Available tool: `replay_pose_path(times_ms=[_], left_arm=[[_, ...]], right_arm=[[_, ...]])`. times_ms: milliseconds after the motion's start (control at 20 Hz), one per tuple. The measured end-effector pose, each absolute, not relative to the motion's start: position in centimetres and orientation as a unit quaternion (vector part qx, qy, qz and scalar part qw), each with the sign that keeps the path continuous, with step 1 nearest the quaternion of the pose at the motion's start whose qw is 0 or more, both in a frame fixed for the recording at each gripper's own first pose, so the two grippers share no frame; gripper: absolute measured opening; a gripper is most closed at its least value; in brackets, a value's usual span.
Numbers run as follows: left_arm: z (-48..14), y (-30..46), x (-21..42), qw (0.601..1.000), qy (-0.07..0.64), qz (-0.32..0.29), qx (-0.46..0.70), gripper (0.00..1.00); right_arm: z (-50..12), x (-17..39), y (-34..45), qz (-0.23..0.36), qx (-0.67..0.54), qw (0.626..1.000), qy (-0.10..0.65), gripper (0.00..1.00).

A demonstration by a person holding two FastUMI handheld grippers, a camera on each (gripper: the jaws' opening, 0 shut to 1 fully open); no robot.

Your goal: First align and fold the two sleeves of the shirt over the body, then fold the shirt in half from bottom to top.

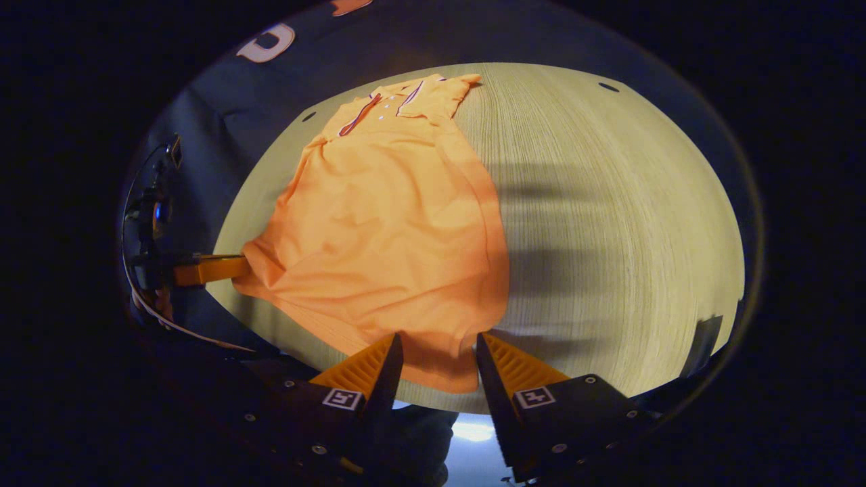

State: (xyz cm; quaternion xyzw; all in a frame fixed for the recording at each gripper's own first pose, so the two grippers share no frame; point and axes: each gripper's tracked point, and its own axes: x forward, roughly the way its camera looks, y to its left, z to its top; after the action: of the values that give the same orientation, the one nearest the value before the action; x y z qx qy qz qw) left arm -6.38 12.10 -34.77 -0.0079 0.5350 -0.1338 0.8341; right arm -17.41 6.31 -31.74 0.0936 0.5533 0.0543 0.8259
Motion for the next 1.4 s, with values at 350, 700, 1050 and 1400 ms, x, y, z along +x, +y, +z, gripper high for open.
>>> replay_pose_path(times_ms=[350,700,1050,1400], left_arm=[[-35.5,12.7,-7.7,0.827,0.548,-0.128,-0.009,0.01],[-34.4,12.1,-6.7,0.834,0.534,-0.138,-0.013,0.01],[-30.7,10.9,-3.0,0.858,0.489,-0.156,-0.016,0.01],[-25.6,9.7,3.8,0.885,0.433,-0.168,-0.019,0.01]], right_arm=[[-33.1,-16.2,6.9,0.039,-0.005,0.852,0.522,0.75],[-29.9,-13.5,9.7,0.063,0.193,0.85,0.486,0.01],[-23.7,-8.1,8.8,0.065,0.255,0.884,0.387,0.01],[-19.1,-3.5,5.5,0.055,0.262,0.905,0.331,0.0]])
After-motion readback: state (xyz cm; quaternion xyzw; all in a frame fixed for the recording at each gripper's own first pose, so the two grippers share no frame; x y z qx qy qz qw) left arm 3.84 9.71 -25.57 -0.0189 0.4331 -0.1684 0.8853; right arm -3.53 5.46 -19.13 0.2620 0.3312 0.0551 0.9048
